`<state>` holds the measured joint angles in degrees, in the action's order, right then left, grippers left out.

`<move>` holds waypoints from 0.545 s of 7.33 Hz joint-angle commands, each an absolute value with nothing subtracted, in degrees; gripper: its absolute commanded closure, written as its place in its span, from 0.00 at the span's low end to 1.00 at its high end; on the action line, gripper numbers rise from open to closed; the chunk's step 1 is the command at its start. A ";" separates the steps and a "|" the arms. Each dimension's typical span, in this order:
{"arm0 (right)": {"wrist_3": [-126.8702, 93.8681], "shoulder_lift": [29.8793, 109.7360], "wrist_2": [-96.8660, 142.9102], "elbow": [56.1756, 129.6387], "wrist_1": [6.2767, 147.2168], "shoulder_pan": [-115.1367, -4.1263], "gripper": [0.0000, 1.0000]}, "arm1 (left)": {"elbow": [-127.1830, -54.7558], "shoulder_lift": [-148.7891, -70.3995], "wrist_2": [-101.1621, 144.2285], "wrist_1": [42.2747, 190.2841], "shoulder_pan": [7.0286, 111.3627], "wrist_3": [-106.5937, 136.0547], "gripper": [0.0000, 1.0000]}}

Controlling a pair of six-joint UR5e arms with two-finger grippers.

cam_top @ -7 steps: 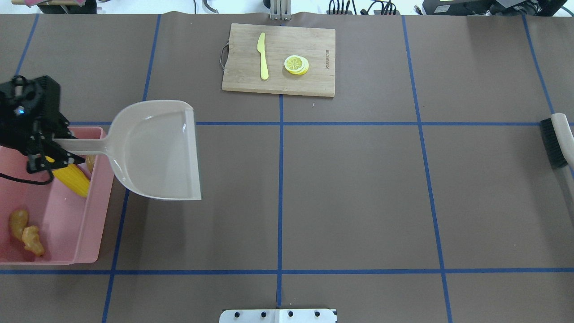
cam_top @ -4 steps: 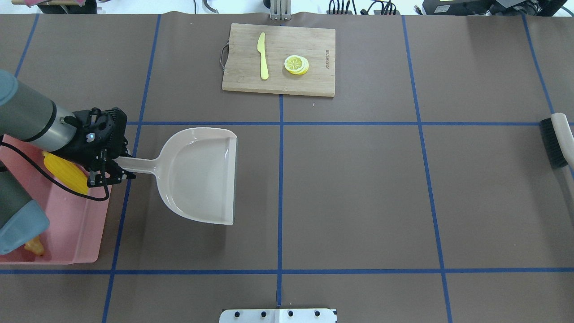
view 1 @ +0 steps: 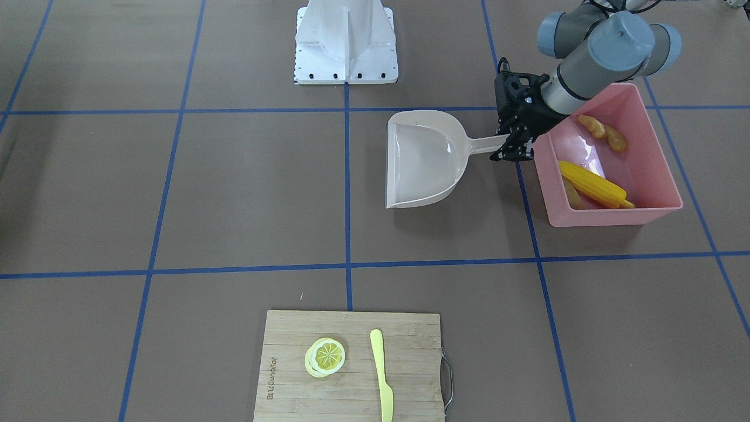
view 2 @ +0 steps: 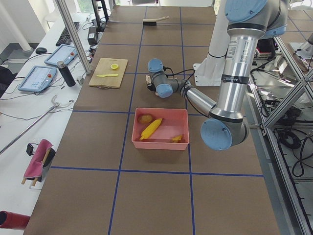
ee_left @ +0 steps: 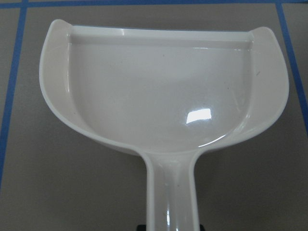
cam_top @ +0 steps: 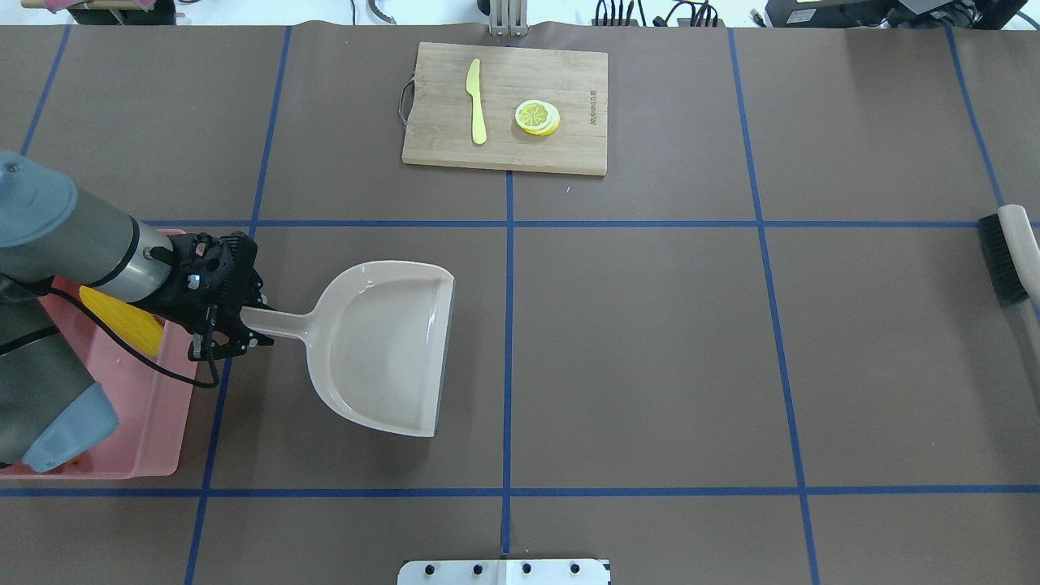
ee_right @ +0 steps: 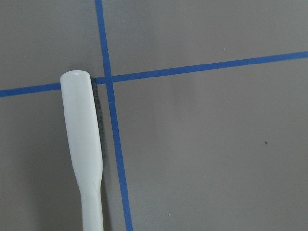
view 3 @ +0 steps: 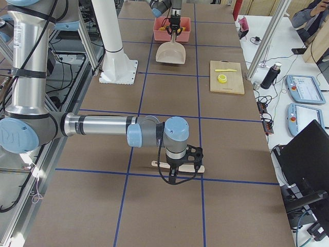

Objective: Sweep and dump trash into bin
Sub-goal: 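Lower the empty dustpan onto the table beside the bin and release it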

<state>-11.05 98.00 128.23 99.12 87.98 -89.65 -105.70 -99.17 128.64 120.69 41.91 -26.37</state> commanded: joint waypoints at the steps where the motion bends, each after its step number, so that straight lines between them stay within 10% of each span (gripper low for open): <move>1: -11.07 98.00 128.32 98.96 88.07 -89.65 0.00 | -102.83 -98.62 128.76 125.51 41.13 -25.93 1.00; 2: -11.07 98.26 128.41 98.96 87.98 -89.65 0.00 | -102.75 -98.61 128.67 125.59 41.13 -25.93 0.95; 3: -11.07 98.35 128.41 98.96 87.98 -89.65 0.00 | -102.66 -98.53 128.67 125.68 41.13 -26.10 0.53; 4: -11.07 98.35 128.41 98.96 87.98 -89.65 0.00 | -102.83 -97.66 128.76 125.68 41.13 -26.19 0.36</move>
<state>-11.07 98.29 128.39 98.97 87.99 -89.65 -102.79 -98.36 128.70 125.56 41.15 -26.07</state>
